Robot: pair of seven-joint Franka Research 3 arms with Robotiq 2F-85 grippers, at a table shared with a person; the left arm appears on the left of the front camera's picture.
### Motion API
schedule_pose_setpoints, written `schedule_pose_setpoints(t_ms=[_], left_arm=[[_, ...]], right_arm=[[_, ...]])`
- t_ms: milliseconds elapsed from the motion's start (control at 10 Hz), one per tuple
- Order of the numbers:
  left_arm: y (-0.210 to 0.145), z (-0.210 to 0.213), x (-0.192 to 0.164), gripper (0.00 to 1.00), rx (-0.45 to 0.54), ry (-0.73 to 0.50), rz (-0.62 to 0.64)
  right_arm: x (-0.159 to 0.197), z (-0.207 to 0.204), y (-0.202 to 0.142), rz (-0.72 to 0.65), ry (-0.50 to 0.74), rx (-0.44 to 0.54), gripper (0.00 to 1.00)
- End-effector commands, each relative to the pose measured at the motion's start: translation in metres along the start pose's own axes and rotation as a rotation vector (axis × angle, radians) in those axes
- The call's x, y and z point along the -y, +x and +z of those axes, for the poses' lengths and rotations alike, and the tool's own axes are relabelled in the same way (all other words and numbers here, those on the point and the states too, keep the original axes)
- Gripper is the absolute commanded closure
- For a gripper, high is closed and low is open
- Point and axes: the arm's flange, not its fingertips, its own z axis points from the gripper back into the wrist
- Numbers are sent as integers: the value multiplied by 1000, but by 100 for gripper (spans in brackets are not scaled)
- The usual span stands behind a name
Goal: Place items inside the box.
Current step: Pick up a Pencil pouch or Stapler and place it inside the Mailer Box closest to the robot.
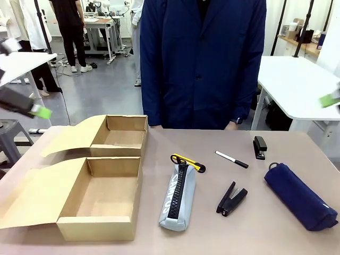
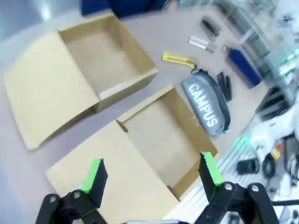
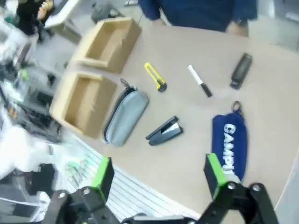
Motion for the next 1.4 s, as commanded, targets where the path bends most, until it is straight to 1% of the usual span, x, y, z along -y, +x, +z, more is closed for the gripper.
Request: schedule_pose_setpoints(t_ms=[0,100,200,300,400,500,600,1100,1200,1300], left_arm=[[-38,46,-96,0,273,-204,254],[-63,57,-123,0,391,-257,353],[-86,64,-142,0,502,-297,419],[-105,63,-159,0,596,-303,462],[-110,56,-166,0,620,-313,466],[-112,48,-171,0,624,-303,458],[-127,80,-165,0,574,-274,518],[-127,80,-165,0,574,-274,518],[-127,80,-165,0,574,-274,518],[-127,80,-165,0,574,-274,518]], right_arm=[[91,31,-64,-187,112,149,0],[131,40,-86,-310,146,194,0],[169,38,-108,-420,172,208,0],[200,23,-130,-504,219,190,0],[213,13,-145,-544,279,216,0],[215,9,-153,-561,234,265,0],[219,62,-140,-540,200,209,0],[219,62,-140,-540,200,209,0],[219,62,-137,-566,194,192,0],[200,46,-123,-549,18,145,0]])
